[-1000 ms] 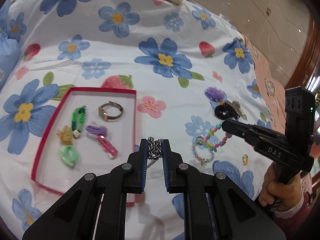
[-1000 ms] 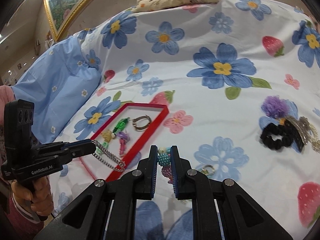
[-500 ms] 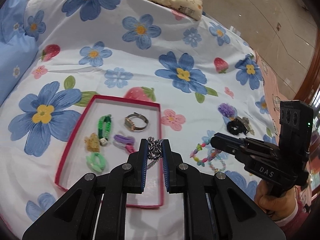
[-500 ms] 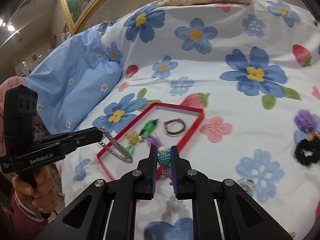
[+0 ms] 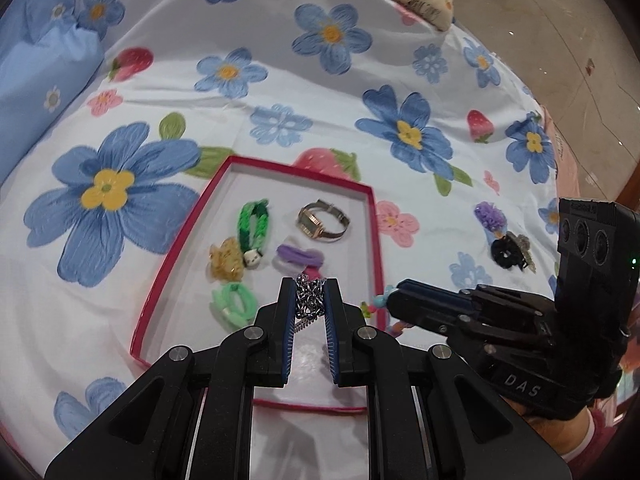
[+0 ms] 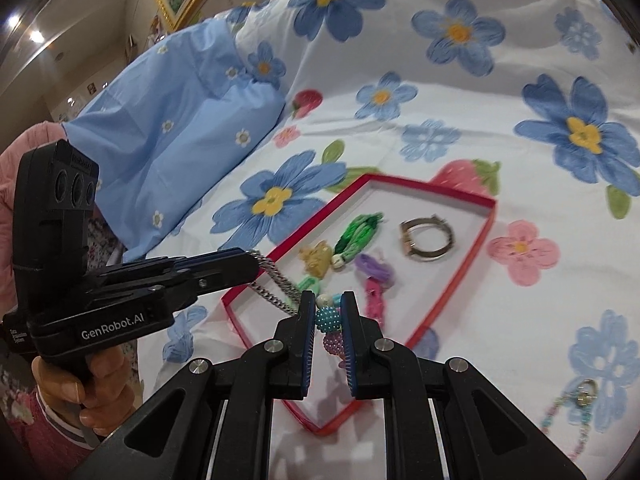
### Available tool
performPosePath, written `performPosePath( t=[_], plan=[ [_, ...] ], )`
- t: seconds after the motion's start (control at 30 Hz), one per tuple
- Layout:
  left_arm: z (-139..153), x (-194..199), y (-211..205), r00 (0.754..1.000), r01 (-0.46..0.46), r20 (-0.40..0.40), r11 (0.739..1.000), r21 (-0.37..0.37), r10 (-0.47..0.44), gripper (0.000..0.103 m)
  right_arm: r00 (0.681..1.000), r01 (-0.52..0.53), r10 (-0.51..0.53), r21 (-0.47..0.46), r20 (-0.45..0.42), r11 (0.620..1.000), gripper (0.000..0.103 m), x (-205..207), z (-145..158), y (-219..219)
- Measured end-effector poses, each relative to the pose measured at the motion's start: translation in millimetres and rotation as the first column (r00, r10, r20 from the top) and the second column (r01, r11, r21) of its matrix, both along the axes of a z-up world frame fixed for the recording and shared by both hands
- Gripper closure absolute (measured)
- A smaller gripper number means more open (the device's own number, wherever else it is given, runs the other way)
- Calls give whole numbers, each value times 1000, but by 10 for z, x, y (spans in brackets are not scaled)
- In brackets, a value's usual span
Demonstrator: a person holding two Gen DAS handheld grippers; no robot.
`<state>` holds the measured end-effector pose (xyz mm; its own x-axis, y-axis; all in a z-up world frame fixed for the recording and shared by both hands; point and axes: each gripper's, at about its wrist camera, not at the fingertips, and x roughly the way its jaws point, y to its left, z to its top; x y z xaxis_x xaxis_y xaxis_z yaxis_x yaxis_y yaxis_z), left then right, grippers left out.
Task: Organize jewelry
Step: 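Carry the silver chain and beaded bracelet in both grippers over the tray, then open both grippers to release the chain and bracelet into the tray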
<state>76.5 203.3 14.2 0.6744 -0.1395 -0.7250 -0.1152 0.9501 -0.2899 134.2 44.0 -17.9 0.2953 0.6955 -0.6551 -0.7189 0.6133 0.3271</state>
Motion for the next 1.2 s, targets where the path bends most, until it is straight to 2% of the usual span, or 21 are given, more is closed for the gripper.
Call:
performPosePath(
  t=[0.33, 0.73, 1.2],
  plan=[
    [-344, -25, 221, 997, -36, -73, 999, -20, 34, 91, 998, -44, 41, -54, -53, 998, 90, 13, -348, 289],
    [-793, 44, 397, 981, -75, -180, 997, 25, 78, 91, 995, -63, 50, -159, -86, 985, 90, 69, -683, 411],
    [-849, 56, 399, 975, -85, -204, 995, 49, 93, 91, 995, -81, 68, -209, -69, 975, 89, 52, -719, 462]
  ],
)
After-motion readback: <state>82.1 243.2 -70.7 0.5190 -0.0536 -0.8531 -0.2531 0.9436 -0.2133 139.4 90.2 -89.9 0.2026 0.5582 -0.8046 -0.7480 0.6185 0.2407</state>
